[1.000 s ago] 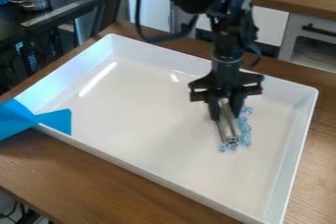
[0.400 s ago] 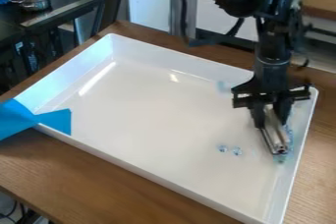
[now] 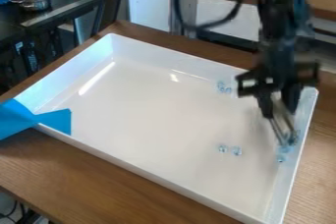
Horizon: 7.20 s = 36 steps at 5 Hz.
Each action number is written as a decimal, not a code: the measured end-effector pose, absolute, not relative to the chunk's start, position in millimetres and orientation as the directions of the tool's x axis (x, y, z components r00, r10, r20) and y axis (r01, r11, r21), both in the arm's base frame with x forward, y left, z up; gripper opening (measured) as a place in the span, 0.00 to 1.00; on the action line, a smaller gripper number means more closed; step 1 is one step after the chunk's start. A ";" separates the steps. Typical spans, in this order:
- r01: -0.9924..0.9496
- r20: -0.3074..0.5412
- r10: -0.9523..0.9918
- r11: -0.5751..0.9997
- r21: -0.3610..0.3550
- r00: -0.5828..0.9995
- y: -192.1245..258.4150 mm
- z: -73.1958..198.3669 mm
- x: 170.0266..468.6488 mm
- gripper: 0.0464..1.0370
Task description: Sweep into pile
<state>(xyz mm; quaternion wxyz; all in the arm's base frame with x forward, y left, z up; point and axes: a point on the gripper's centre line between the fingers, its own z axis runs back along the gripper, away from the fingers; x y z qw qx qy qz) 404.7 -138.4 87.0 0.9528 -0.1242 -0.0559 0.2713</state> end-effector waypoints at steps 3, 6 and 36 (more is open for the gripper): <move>-0.594 0.065 0.605 0.793 -0.137 0.793 -43.1 94.8 331.3 0.33; -0.692 0.039 0.693 0.721 -0.032 0.720 -49.8 44.5 318.5 0.33; -0.111 0.030 0.110 0.993 0.029 0.993 -141.9 52.2 397.7 0.33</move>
